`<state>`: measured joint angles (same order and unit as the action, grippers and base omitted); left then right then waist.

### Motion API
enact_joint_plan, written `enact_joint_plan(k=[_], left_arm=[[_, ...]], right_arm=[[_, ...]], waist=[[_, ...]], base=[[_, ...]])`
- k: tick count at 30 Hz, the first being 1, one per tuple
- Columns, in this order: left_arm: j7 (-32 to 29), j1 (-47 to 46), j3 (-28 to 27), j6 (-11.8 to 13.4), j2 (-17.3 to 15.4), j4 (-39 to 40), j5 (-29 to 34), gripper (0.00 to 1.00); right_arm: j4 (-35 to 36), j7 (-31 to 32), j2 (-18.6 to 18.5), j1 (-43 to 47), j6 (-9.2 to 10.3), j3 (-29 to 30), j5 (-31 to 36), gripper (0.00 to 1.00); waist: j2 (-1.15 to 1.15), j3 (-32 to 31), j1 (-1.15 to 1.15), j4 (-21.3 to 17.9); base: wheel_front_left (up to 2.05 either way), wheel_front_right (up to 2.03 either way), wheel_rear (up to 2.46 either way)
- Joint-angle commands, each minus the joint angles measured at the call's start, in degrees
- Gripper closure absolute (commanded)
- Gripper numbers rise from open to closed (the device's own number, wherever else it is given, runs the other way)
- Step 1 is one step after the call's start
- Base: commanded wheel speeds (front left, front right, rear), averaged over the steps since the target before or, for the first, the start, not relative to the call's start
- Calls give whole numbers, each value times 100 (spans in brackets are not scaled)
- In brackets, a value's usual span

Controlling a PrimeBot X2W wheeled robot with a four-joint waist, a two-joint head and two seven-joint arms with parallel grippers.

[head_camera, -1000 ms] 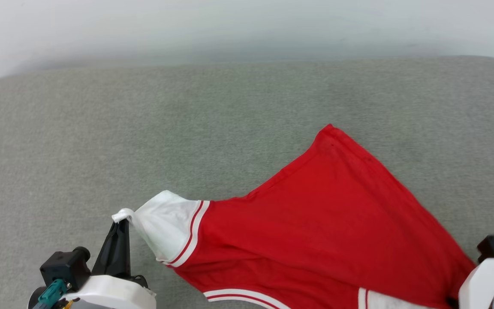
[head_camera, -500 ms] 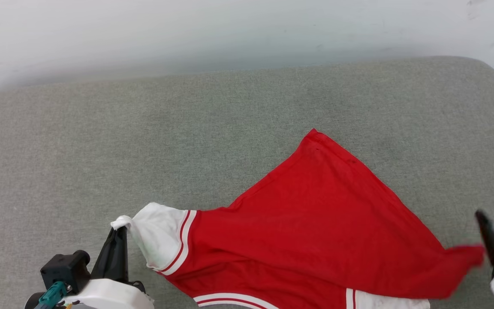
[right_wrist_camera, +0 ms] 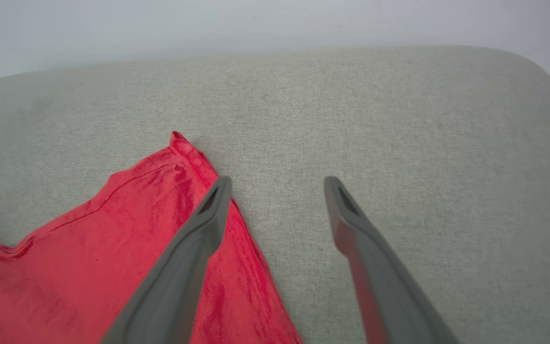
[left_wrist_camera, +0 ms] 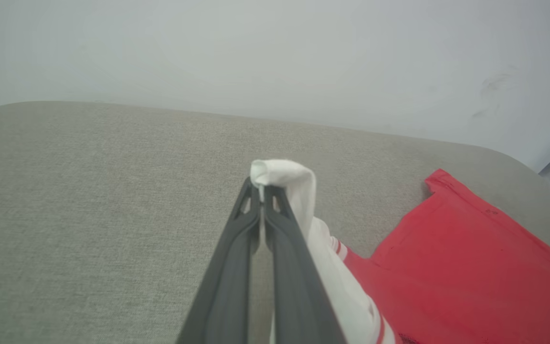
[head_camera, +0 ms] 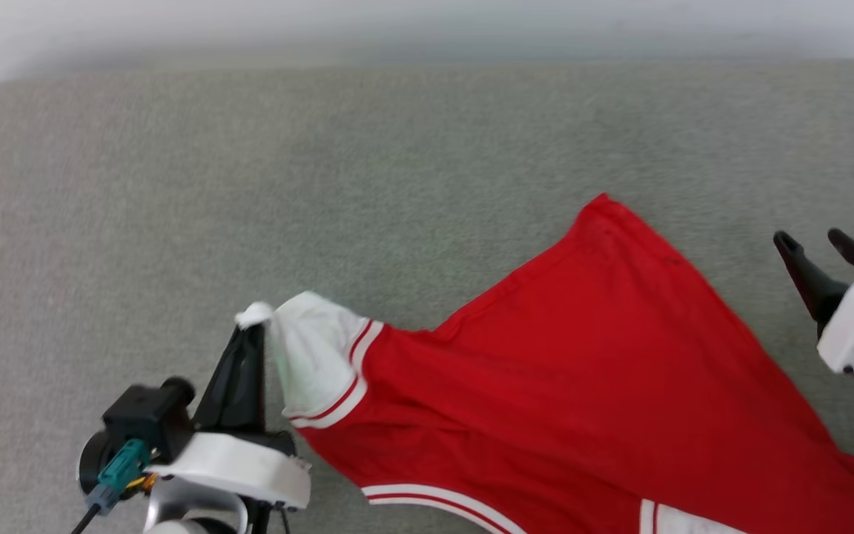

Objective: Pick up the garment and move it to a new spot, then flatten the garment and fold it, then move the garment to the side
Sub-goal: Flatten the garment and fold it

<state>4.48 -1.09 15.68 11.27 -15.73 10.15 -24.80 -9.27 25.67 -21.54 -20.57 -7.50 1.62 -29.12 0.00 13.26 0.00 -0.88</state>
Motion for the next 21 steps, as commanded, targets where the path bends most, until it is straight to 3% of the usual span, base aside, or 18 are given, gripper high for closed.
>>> enact_joint_plan(k=[1, 7, 14, 20, 21], left_arm=[[45, -151, 32, -25, 34, 47, 49, 100], [159, -570, 276, -154, 210, 34, 129, 100], [352, -925, 450, -297, 396, -241, 113, 100], [500, -1019, 501, -353, 481, -473, 55, 100], [513, -1013, 503, -352, 483, -509, 45, 100]], right_arm=[[-101, 221, -124, -266, 2, -151, -62, 0], [-534, 1367, -533, -1334, 2, -980, -299, 0], [-1205, 1719, -658, -2040, 3, -1754, -503, 0], [-1906, 2132, -576, -1961, 1, -2391, -805, 0], [-1999, 2209, -554, -1923, 1, -2471, -872, 50]], waist=[[0, 333, 0, 311], [0, 842, 0, 724], [0, 1186, 0, 1081], [0, 1230, 0, 1191], [0, 1211, 0, 1198]], base=[[0, 0, 0], [0, 0, 0], [0, 0, 0], [0, 0, 0], [0, 0, 0]])
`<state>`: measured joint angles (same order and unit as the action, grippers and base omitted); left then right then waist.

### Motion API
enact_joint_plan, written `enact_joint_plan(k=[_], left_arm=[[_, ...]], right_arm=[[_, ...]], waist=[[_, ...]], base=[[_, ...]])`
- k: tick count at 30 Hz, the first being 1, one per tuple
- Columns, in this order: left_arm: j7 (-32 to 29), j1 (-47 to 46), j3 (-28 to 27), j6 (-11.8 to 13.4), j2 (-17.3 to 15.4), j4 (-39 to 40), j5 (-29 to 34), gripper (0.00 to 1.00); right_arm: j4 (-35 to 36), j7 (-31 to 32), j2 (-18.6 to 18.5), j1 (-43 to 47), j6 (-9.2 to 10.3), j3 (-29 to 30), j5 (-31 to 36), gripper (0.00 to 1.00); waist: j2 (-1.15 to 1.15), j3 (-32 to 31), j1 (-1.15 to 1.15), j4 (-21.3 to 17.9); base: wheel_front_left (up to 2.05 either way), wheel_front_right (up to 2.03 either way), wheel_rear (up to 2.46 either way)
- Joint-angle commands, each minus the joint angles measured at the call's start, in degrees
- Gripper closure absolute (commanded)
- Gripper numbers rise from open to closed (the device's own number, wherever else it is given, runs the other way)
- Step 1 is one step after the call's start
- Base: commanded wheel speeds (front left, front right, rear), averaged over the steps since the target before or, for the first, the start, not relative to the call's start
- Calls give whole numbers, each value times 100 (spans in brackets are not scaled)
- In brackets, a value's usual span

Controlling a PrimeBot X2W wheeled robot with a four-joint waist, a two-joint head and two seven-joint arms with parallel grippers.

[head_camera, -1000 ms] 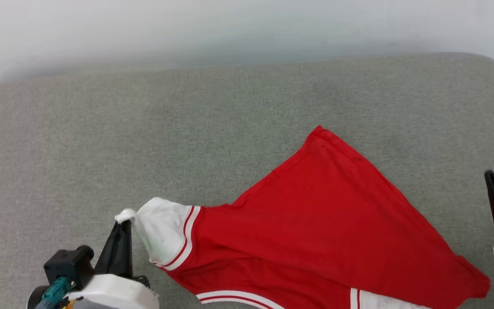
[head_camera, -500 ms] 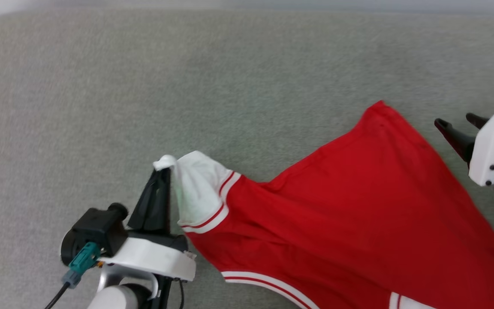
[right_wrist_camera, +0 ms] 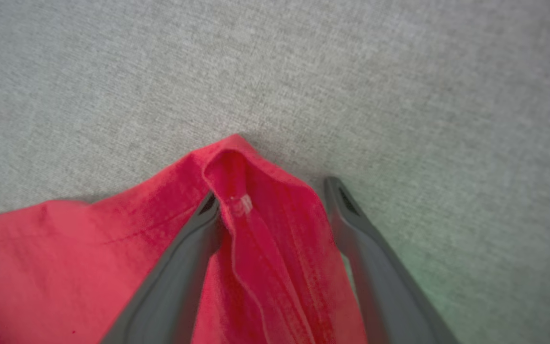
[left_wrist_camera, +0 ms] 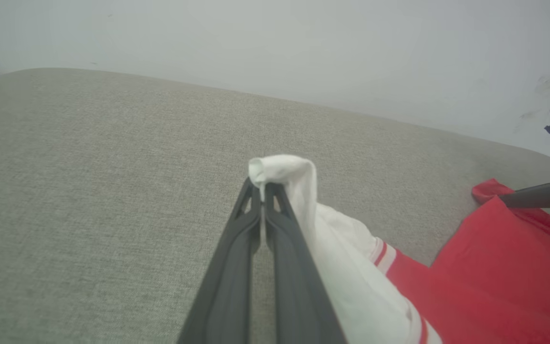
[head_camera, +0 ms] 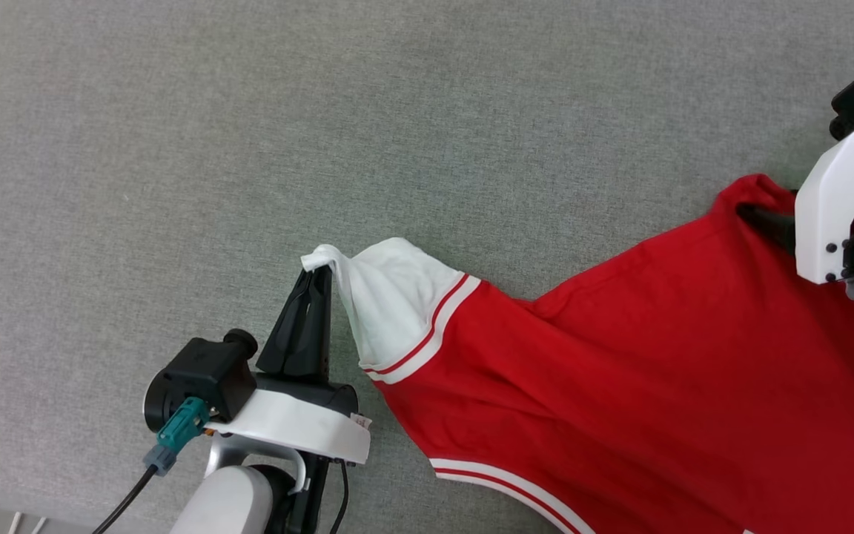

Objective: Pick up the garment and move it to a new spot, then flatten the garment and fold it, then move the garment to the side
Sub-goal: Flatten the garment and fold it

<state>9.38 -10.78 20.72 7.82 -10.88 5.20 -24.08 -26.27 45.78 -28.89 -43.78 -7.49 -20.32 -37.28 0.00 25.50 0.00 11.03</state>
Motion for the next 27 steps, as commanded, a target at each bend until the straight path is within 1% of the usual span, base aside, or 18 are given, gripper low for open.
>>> enact_joint_plan(k=[1, 2, 4, 7, 9, 12, 15, 19, 22, 27], left_arm=[[42, -40, 1, -7, 1, -37, -34, 100], [58, -39, 0, -14, 3, -68, -36, 100], [63, -38, -7, -20, 0, -92, -53, 100], [106, -40, -59, -24, -55, -139, -72, 100], [129, -59, -120, -34, -95, -139, -92, 100], [111, -137, -254, -13, -242, -98, -100, 100], [67, -250, -456, 7, -411, -69, -144, 100], [-44, -581, -728, -30, -657, -62, -203, 100], [-100, -947, -901, -72, -782, -140, -281, 100], [-23, -1658, -1166, -143, -825, -312, -455, 100]], right_arm=[[-321, 230, 181, 387, -5, -358, -102, 96], [-357, 227, 165, 356, -9, -410, -147, 100], [-375, 203, 140, 302, -8, -457, -183, 100], [-319, -26, 51, 89, -5, -565, -209, 100], [-193, -270, -6, -34, -5, -580, -157, 100], [-22, -673, -97, -130, 1, -520, -42, 100], [96, -1097, -49, -72, 2, -355, 91, 100], [193, -1611, 151, 35, 2, 31, 313, 100], [273, -2069, 373, 43, 2, 361, 496, 100], [445, -2840, 803, -74, 2, 849, 741, 100]], waist=[[0, -23, 0, 8], [0, -42, 0, 7], [0, -66, 0, 3], [0, -199, 0, -48], [0, -338, 0, -103], [0, -588, 0, -213], [0, -878, 0, -371], [0, -1230, 0, -630], [0, -1446, 0, -815], [0, -1680, 0, -1070]], base=[[0, 0, 0], [0, 0, 0], [0, 0, 0], [0, 0, 0], [0, 0, 0], [0, 0, 0], [0, 0, 0], [0, 0, 0], [0, 0, 0], [0, 0, 0]])
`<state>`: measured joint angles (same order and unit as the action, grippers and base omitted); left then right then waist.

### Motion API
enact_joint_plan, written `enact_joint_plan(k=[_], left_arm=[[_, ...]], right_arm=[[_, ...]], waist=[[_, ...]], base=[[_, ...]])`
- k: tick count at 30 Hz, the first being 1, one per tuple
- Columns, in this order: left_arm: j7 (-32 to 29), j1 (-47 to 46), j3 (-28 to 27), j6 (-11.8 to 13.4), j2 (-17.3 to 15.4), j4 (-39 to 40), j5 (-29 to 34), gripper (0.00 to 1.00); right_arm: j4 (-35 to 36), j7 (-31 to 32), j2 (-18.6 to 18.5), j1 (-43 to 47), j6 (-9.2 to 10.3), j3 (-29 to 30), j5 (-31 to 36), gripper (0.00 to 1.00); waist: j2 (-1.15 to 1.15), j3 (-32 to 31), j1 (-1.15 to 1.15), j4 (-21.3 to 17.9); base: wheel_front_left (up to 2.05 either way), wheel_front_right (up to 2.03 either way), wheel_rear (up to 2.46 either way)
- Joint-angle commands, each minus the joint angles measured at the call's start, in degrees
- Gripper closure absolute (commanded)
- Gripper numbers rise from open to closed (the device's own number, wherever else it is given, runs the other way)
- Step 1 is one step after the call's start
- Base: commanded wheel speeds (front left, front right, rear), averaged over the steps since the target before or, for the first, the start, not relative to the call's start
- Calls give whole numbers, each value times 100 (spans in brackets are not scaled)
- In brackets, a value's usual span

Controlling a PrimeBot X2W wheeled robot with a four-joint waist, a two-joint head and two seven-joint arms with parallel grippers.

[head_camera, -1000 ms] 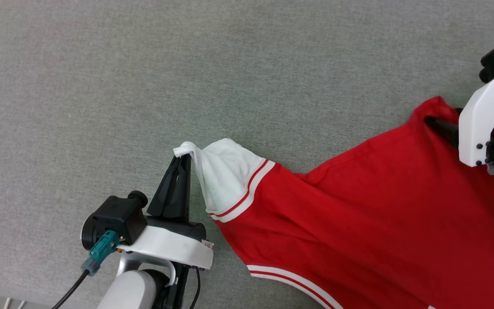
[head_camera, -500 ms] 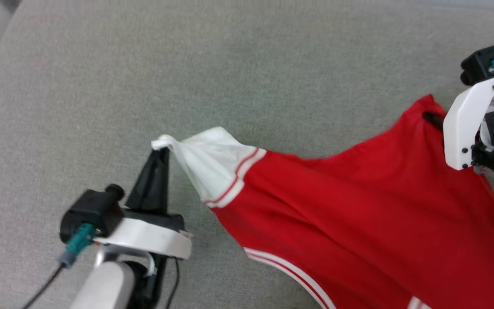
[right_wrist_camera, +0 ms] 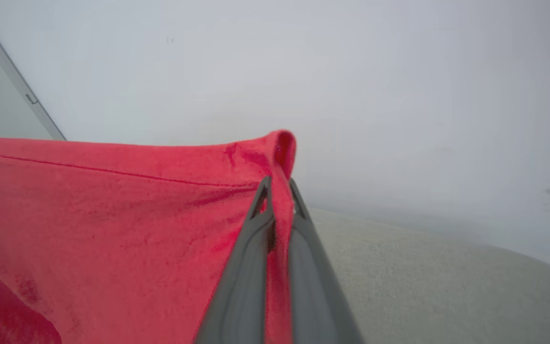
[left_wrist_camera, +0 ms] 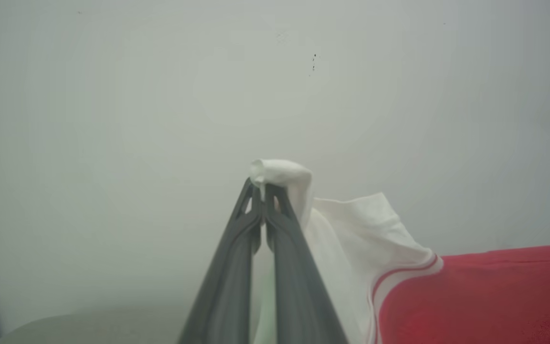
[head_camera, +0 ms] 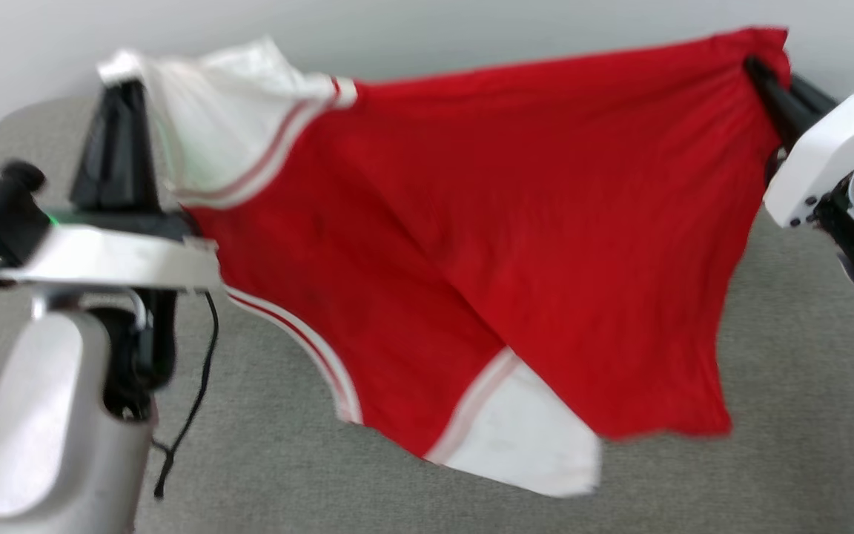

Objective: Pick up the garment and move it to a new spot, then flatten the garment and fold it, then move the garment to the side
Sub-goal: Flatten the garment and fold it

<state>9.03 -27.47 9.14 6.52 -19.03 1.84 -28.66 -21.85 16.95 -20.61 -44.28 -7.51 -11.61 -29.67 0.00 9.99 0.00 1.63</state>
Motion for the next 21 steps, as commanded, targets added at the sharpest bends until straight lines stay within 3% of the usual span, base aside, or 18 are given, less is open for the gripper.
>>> enact_joint_plan(k=[1, 8, 21], left_arm=[[62, -154, -44, -28, -10, -26, -12, 100], [177, -1524, -51, -141, 58, -370, 19, 100], [31, -4825, 109, -427, -117, -1431, 395, 100]], right_arm=[[50, -115, 49, -69, 4, 66, 34, 100], [339, -846, 391, -596, 4, 546, 251, 100], [168, -1041, 308, -2925, 4, 1052, 150, 100]], waist=[[0, -145, 0, -160], [0, 25, 0, -277], [0, 1516, 0, -361]], base=[[0, 0, 0], [0, 0, 0], [0, 0, 0]])
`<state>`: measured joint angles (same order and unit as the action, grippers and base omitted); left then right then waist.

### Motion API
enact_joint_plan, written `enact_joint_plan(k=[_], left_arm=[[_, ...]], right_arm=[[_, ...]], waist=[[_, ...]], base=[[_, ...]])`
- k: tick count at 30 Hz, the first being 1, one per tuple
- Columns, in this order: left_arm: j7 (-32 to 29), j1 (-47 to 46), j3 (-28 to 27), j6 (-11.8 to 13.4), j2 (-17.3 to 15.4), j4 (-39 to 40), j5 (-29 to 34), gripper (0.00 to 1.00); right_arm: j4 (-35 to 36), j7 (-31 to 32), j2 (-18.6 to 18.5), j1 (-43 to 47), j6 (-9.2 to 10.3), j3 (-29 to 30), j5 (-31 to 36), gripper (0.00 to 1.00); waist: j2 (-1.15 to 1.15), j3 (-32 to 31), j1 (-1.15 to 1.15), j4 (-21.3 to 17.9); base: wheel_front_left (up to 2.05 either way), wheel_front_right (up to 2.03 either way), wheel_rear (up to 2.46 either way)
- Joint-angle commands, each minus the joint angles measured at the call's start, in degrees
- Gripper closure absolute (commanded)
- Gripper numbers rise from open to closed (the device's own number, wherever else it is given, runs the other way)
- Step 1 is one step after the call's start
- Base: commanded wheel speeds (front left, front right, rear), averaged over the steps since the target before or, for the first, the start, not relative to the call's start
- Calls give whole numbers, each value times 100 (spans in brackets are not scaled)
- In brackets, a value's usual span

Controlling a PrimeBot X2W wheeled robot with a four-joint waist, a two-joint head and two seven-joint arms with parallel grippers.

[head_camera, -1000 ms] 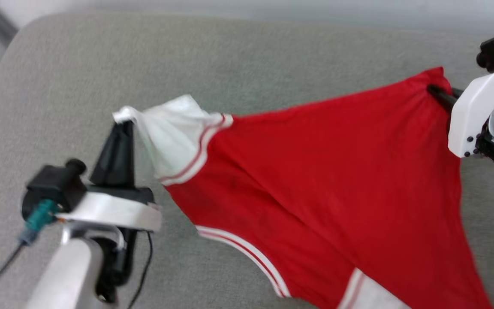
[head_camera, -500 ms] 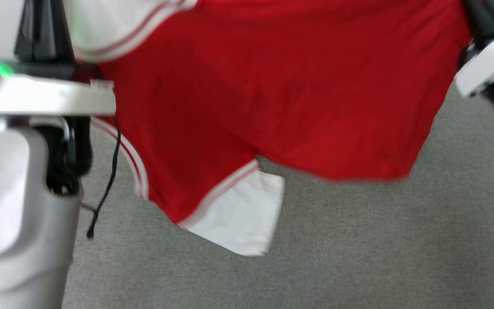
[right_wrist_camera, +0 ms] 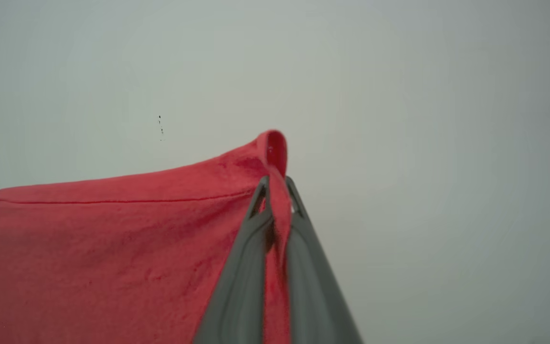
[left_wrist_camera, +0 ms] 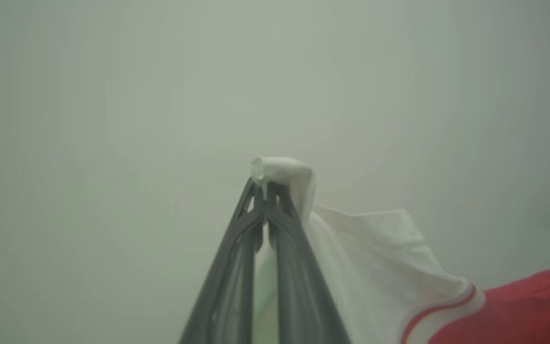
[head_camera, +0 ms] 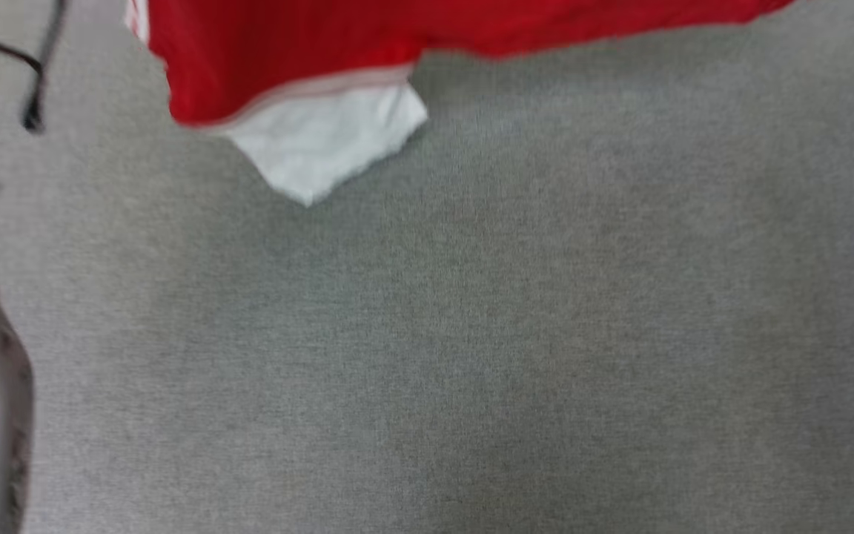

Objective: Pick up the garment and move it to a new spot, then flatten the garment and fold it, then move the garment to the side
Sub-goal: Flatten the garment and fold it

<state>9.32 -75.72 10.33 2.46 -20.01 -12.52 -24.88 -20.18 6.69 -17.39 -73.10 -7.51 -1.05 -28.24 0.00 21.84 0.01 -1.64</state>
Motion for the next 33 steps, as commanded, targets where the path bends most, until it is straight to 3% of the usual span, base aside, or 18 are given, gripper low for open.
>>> enact_joint_plan(k=[1, 10, 18, 28, 33], left_arm=[[-9, -197, -6, -47, -50, -75, 39, 100], [-236, -1734, -9, -123, -303, -710, 211, 100], [-285, -1906, 114, -125, -188, -1547, 167, 100], [5, -1445, 190, -356, 167, -2942, -111, 100], [188, -1131, 213, -518, 359, -3473, -269, 100]], right_arm=[[-61, -7, -12, -221, 4, -13, 1, 100], [-624, -158, -43, -1927, 4, -253, -86, 100], [-1625, -529, -31, -2687, 4, -757, -335, 100], [-2966, -922, 152, -2480, 4, -1625, -745, 100], [-3301, -979, 184, -2132, 3, -2009, -909, 100]], waist=[[0, 452, -1, -44], [0, 1649, -1, -127], [0, 2202, -1, -102], [0, 2289, -1, -29], [0, 2114, -1, 23]], base=[[0, 0, 0], [0, 0, 0], [0, 0, 0], [0, 0, 0], [0, 0, 0]])
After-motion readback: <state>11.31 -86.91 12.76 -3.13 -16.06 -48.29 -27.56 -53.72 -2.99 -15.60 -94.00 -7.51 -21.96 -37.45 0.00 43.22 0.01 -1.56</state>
